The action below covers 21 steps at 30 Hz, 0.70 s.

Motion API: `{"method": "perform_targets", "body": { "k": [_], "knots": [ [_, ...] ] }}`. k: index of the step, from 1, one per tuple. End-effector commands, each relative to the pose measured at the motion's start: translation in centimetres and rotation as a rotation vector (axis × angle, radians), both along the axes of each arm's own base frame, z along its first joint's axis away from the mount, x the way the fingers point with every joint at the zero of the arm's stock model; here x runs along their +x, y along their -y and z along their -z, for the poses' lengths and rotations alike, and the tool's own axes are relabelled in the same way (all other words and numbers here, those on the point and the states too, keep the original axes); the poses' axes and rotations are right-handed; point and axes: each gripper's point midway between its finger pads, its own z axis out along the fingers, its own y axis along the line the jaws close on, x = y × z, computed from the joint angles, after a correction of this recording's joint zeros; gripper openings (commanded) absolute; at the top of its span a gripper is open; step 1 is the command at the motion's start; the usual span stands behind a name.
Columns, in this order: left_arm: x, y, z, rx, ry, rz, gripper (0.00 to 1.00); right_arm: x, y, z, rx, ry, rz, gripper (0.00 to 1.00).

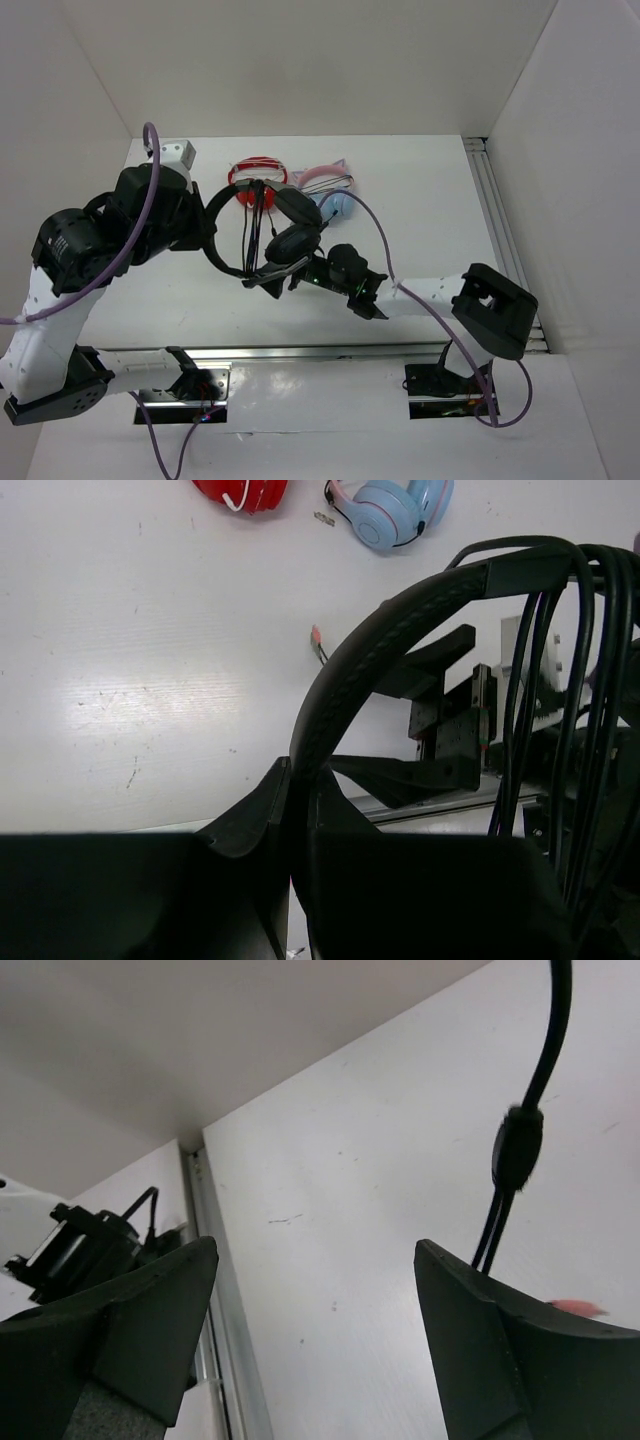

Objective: Wrap the headphones

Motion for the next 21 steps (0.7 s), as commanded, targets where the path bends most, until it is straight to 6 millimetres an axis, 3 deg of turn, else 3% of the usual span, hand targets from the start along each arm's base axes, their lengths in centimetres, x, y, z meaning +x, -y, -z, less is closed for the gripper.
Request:
{"method": "perform_targets", "body": {
  "k": [1, 8, 10, 12, 15, 16, 17, 18, 21],
  "knots": [
    [0.4, 0.0, -2.2, -0.085, 0.072, -0.029, 0.0, 2.1, 2.1, 2.4, -0.154, 0.069, 0.216, 0.87],
    [0.1, 0.3, -2.2, -0.109, 0.069, -0.019, 0.0, 1.5, -1.1, 5.5, -0.239, 0.06, 0.17, 0.88],
    [-0.1, 0.4, -2.0, -0.106, 0.057, -0.012, 0.0, 3.2, -0.7, 6.6, -0.269, 0.053, 0.266, 0.88],
    [-0.2, 0.0, -2.2, -0.109, 0.068, -0.019, 0.0, 3.2, -0.7, 6.4, -0.247, 0.05, 0.268, 0.88],
    [-0.3, -0.4, -2.4, -0.11, 0.08, -0.028, 0.0, 0.6, -2.3, 6.1, -0.221, 0.052, 0.1, 0.86],
    [-0.2, -0.5, -2.4, -0.109, 0.081, -0.037, 0.0, -1.1, -3.0, 5.6, -0.206, 0.056, 0.01, 0.85],
    [-0.2, -0.5, -2.2, -0.103, 0.074, -0.038, 0.0, -1.4, -3.0, 4.8, -0.19, 0.063, -0.005, 0.85],
    [-0.2, -0.5, -2.2, -0.103, 0.074, -0.038, 0.0, -2.1, -2.9, 5.7, -0.21, 0.054, -0.011, 0.85],
    [-0.2, -0.5, -2.2, -0.103, 0.074, -0.038, 0.0, -2.5, -1.9, 4.7, -0.199, 0.067, 0.052, 0.85]
  ]
}}
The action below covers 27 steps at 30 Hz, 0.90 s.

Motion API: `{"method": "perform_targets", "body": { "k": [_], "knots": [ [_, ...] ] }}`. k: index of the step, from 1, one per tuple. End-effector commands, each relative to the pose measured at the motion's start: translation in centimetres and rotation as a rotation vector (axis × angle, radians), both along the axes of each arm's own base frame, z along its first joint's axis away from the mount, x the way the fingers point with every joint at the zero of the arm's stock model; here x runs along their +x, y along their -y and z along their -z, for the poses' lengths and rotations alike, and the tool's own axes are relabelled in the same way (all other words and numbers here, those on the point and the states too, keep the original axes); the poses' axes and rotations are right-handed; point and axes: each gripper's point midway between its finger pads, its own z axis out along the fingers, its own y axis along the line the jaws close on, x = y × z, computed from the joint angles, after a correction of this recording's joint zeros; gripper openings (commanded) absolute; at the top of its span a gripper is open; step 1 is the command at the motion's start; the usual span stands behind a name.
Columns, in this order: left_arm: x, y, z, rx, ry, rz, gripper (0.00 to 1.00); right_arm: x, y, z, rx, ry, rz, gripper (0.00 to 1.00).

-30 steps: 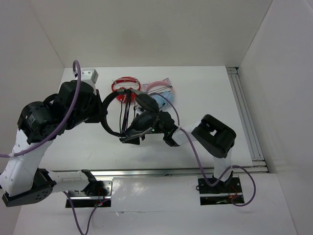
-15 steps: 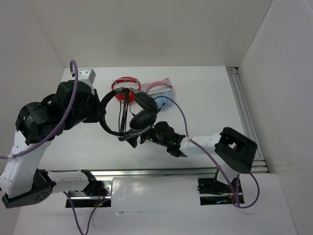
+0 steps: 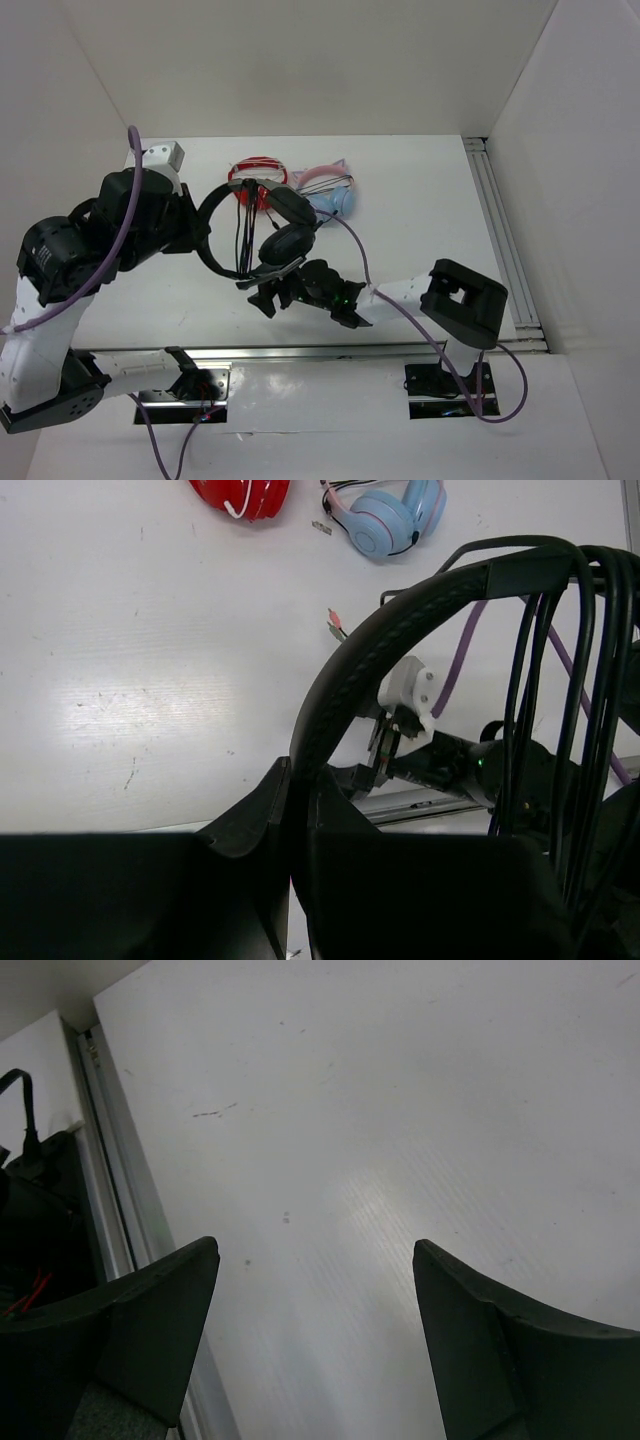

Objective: Wrap the headphones

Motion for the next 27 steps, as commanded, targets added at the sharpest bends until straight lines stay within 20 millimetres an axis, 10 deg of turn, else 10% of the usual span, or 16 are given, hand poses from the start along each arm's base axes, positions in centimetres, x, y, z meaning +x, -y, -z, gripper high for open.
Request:
{"method": "perform_targets", "body": {
  "k": [1, 18, 27],
  "knots": [
    [0.4, 0.3, -1.5, -0.086, 0.05, -0.033, 0.0, -0.8, 0.3, -3.9, 0.083, 0.056, 0.038, 0.85],
    [0.3, -0.4, -1.2, -0.082, 0.053, -0.068, 0.0, -1.1, 3.6, -2.9, 0.08, 0.054, 0.164, 0.89],
    [0.0, -0.2, -1.0, -0.082, 0.047, -0.044, 0.0, 4.8, 1.9, -2.2, 0.067, 0.048, 0.208, 0.89]
  ]
}}
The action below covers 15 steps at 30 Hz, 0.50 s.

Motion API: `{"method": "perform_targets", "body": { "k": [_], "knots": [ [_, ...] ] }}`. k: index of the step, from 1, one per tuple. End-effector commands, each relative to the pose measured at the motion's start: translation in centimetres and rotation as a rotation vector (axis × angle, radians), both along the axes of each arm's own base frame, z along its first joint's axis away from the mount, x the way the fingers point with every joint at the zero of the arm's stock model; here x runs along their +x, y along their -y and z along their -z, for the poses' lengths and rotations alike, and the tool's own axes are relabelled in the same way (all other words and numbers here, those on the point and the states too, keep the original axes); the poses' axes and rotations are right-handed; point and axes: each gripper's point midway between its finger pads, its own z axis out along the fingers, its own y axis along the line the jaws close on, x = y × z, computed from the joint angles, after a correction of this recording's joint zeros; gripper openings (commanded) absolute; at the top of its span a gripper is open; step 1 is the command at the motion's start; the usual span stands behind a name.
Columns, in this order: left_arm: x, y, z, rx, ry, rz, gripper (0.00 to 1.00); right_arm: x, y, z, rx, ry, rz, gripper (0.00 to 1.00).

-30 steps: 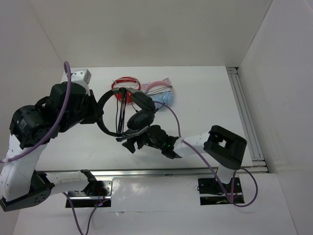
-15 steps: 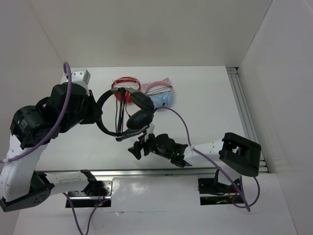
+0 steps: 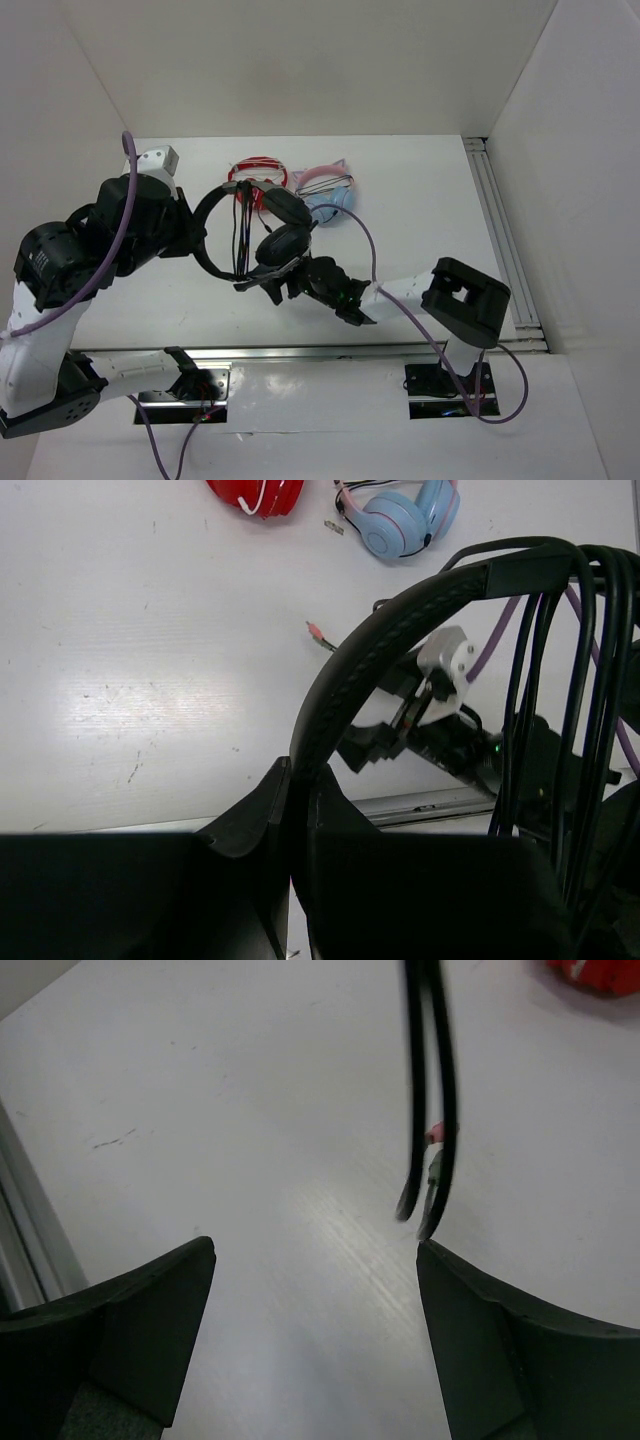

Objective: Wrap the headphones

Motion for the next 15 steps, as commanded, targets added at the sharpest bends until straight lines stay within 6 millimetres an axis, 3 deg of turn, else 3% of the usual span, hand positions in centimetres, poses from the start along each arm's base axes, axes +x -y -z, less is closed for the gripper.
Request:
{"method": "perform_targets", "body": {
  "k": [1, 3, 5, 11, 13, 15],
  "knots": [
    [0.3, 0.5, -1.5, -0.069, 0.051, -0.003, 0.0, 3.0, -1.4, -3.9, 0.097, 0.051, 0.025, 0.89],
    [0.3, 0.5, -1.5, -0.069, 0.051, -0.003, 0.0, 4.1, -1.4, -3.1, 0.06, 0.051, 0.054, 0.89],
    [0.3, 0.5, -1.5, -0.069, 0.051, -0.003, 0.0, 5.6, -1.5, -4.0, 0.063, 0.062, 0.07, 0.89],
    [0.4, 0.8, -1.3, -0.067, 0.04, 0.006, 0.0, 7.6, -1.0, -3.5, 0.051, 0.052, 0.094, 0.86],
    [0.4, 0.8, -1.5, -0.074, 0.047, 0.006, 0.0, 7.1, -1.2, -2.7, 0.053, 0.031, 0.064, 0.79],
    [0.6, 1.0, -1.7, -0.074, 0.047, 0.006, 0.0, 6.7, -0.6, -0.6, 0.036, 0.0, 0.057, 0.67]
  ]
}}
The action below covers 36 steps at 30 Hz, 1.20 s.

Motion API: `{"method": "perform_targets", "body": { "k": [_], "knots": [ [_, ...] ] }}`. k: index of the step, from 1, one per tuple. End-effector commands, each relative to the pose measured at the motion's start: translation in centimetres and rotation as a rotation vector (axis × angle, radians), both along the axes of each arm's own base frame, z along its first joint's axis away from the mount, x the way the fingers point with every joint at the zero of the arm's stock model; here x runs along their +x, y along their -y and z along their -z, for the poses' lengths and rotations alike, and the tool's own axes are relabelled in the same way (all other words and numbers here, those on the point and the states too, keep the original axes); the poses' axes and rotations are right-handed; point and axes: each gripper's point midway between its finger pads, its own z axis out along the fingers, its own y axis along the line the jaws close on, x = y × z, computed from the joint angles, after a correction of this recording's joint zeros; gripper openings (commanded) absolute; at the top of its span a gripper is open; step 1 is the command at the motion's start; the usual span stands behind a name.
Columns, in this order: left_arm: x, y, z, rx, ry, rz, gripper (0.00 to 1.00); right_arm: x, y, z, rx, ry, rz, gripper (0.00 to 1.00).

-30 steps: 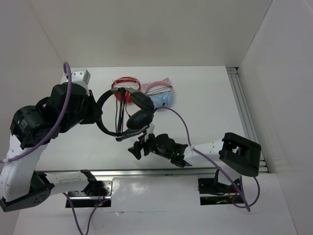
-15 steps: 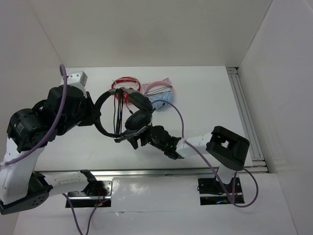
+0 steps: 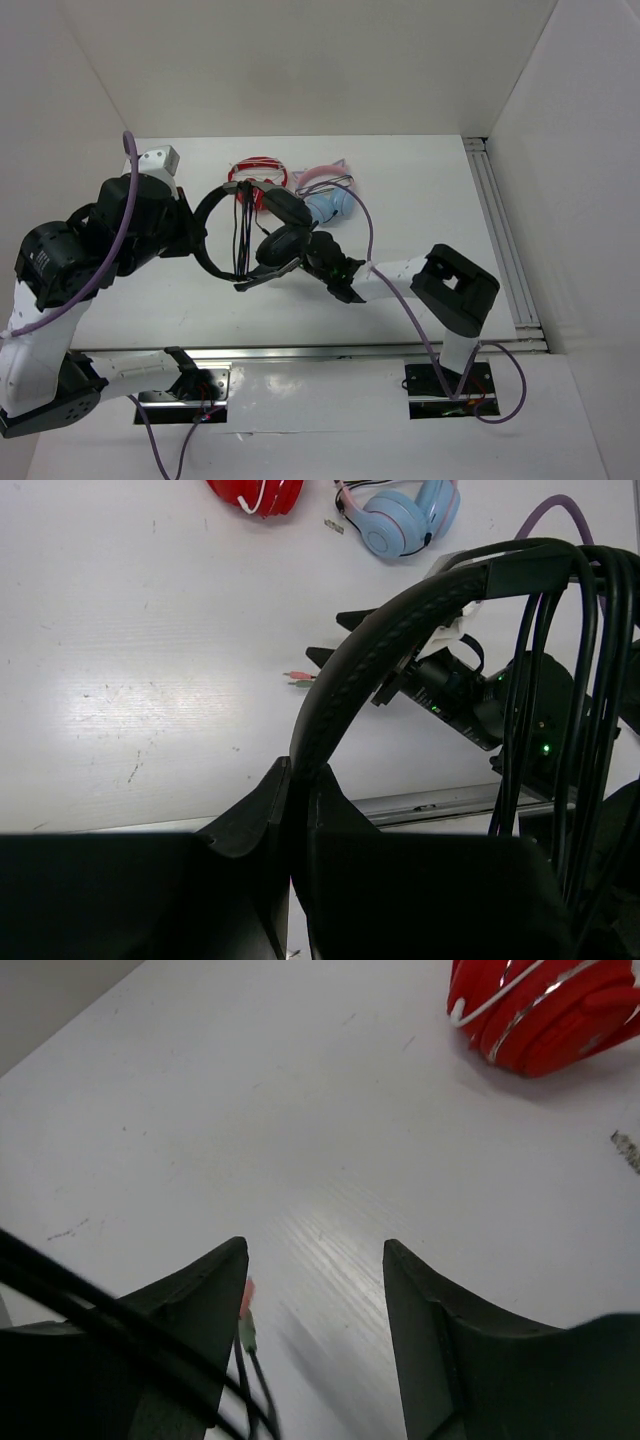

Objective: Wrap the headphones

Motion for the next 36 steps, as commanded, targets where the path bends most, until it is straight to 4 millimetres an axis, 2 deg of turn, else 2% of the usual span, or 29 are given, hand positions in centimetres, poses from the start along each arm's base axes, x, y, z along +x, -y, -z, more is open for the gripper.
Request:
{"method": "perform_targets", "body": {
  "k": [1, 2, 3, 5, 6, 7, 9, 11, 13, 15, 16, 17, 20, 21, 22, 23, 24, 25, 26, 27, 28, 29, 30, 31, 32, 33, 34, 35, 36],
  "knots": [
    [0.5, 0.9, -2.0, -0.081, 0.054, 0.004, 0.0, -0.7, -0.3, 1.4, 0.032, -0.028, -0.051, 0.63],
    [0.5, 0.9, -2.0, -0.081, 0.054, 0.004, 0.0, -1.1, -0.2, 1.6, 0.047, -0.031, -0.06, 0.55],
    [0.5, 0.9, -2.0, -0.089, 0.053, -0.001, 0.0, -1.6, 0.2, 2.8, 0.041, -0.049, -0.067, 0.5],
    [0.5, 0.9, -2.3, -0.103, 0.057, -0.006, 0.0, -1.9, -0.2, 3.1, 0.068, -0.058, -0.085, 0.38],
    [0.4, 1.1, -2.2, -0.108, 0.053, 0.002, 0.0, -1.9, -0.3, 3.3, 0.068, -0.058, -0.085, 0.24],
    [0.4, 1.1, -2.2, -0.108, 0.053, 0.002, 0.0, -1.9, -0.3, 4.0, 0.063, -0.073, -0.083, 0.01],
    [0.5, 1.0, -2.3, -0.111, 0.055, -0.011, 0.0, -2.0, -0.4, 4.2, 0.069, -0.082, -0.09, 0.01],
    [0.8, 0.5, -2.1, -0.1, 0.06, -0.043, 0.0, -2.7, -1.1, 3.5, 0.097, -0.076, -0.121, 0.01],
    [1.2, -0.1, -2.2, -0.091, 0.073, -0.085, 0.0, -3.4, -0.7, 4.4, 0.082, -0.089, -0.129, 0.01],
    [1.5, -0.6, -2.0, -0.085, 0.075, -0.121, 0.0, -4.1, -0.4, 4.1, 0.088, -0.081, -0.128, 0.0],
    [1.7, -1.1, -2.1, -0.093, 0.079, -0.157, 0.0, -5.1, 0.1, 4.9, 0.072, -0.102, -0.13, 0.0],
    [2.0, -1.8, -2.2, -0.085, 0.093, -0.201, 0.0, -5.4, 0.4, 4.1, 0.089, -0.086, -0.124, 0.0],
    [3.6, -3.4, -1.8, -0.045, 0.102, -0.328, 0.0, -7.9, 1.3, 3.5, 0.1, -0.114, -0.116, 0.0],
    [4.0, -3.8, -1.6, -0.039, 0.101, -0.363, 0.0, -8.4, 2.0, 4.1, 0.068, -0.141, -0.076, 0.0],
    [5.0, -4.5, -1.8, -0.04, 0.113, -0.415, 0.0, -10.3, 1.6, 3.9, 0.055, -0.14, -0.099, 0.0],
    [6.1, -4.6, -1.4, -0.019, 0.101, -0.434, 0.0, -11.4, 1.7, 2.5, 0.069, -0.125, -0.101, 0.0],
    [6.8, -4.8, -1.0, -0.005, 0.096, -0.454, 0.0, -11.9, 2.4, 3.2, 0.02, -0.138, -0.055, 0.0],
    [7.7, -5.6, -0.3, 0.011, 0.081, -0.5, 0.0, -14.5, 1.9, 3.3, -0.009, -0.141, -0.1, 0.0],
    [8.5, -5.8, 0.1, 0.012, 0.073, -0.525, 0.0, -15.5, 1.4, 2.5, -0.012, -0.137, -0.12, 0.0],
    [9.4, -6.0, 1.1, 0.021, 0.049, -0.568, 0.0, -16.4, 1.8, 2.2, -0.051, -0.139, -0.114, 0.0],
    [9.8, -6.7, 2.2, 0.034, 0.025, -0.612, 0.0, -18.3, 1.3, 1.6, -0.058, -0.138, -0.162, 0.0],
    [10.1, -6.7, 2.9, 0.044, 0.01, -0.627, 0.0, -19.1, 0.6, 0.1, -0.04, -0.133, -0.185, 0.0],
    [10.4, -7.5, 3.3, 0.082, 0.018, -0.676, 0.0, -20.0, 0.4, -1.3, -0.036, -0.118, -0.211, 0.0],
    [10.8, -8.0, 5.1, 0.122, -0.017, -0.714, 0.0, -21.7, 0.5, -1.2, -0.092, -0.112, -0.237, 0.0],
    [10.9, -8.6, 6.0, 0.16, -0.032, -0.736, 0.0, -22.4, -0.3, -3.7, -0.072, -0.092, -0.245, 0.0],
    [11.0, -9.2, 6.8, 0.207, -0.035, -0.768, 0.0, -23.3, -0.3, -5.3, -0.07, -0.07, -0.253, 0.0],
    [11.1, -9.7, 7.9, 0.245, -0.059, -0.782, 0.0, -24.8, 0.4, -5.5, -0.142, -0.022, -0.257, 0.0],
    [11.2, -9.9, 9.9, 0.312, -0.105, -0.775, 0.0, -25.2, -0.1, -8.8, -0.109, 0.007, -0.242, 0.0],
    [11.1, -10.0, 11.1, 0.364, -0.142, -0.751, 0.0, -25.5, 0.2, -10.4, -0.113, 0.032, -0.227, 0.0]
  ]
}}
